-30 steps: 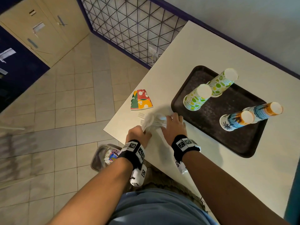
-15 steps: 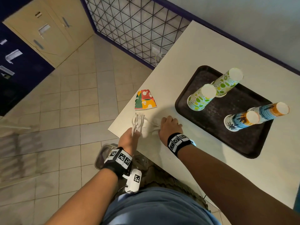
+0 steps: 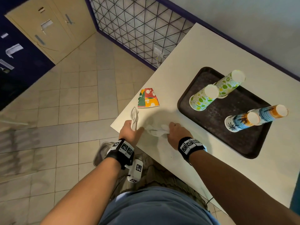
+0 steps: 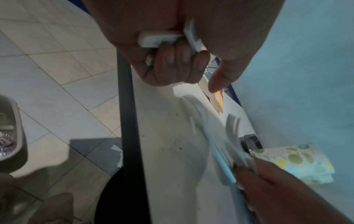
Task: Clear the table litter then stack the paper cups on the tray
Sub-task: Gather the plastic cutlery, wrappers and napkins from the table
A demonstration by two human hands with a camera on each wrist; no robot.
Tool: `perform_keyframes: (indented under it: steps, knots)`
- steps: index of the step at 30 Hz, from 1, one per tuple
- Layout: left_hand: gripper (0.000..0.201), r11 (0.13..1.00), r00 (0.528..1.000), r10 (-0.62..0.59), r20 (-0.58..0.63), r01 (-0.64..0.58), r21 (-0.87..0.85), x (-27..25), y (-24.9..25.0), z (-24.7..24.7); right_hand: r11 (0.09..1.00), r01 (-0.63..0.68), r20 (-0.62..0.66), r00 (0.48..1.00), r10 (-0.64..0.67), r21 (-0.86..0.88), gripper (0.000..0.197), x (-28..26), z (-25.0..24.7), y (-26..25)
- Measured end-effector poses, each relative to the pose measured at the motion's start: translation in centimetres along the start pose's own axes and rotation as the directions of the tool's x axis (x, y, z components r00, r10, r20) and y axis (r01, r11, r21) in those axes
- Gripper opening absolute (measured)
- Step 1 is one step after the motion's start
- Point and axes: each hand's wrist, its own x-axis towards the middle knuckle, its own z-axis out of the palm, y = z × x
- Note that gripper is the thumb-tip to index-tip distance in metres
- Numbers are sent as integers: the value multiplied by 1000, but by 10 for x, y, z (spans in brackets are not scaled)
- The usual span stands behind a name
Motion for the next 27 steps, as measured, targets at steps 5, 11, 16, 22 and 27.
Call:
perform_keyframes:
  steps: [5,11,16,22,27]
  knots:
    - [50,986,997,78,21,-80,144,3,0,5,996,3,-21,1000,-1,90,36,-3,2,4]
    - [31,894,984,149,100,-177,412,8,18,9,977,161,-5,987,-162,140,39,-6,-7,-17]
    - [51,934,973,208,98,-227,277,6,11,3,973,174,-87,983,-162,151,40,-3,-13,-20]
    - [48,936,962,233,144,-262,236,0,17,-4,990,118,-158,982,-104,77,38,-7,-22,-10]
    - [34,972,979,205,7,-202,-121,2,19,-9,959,150,-230,969,-94,239,20,-17,-32,-2]
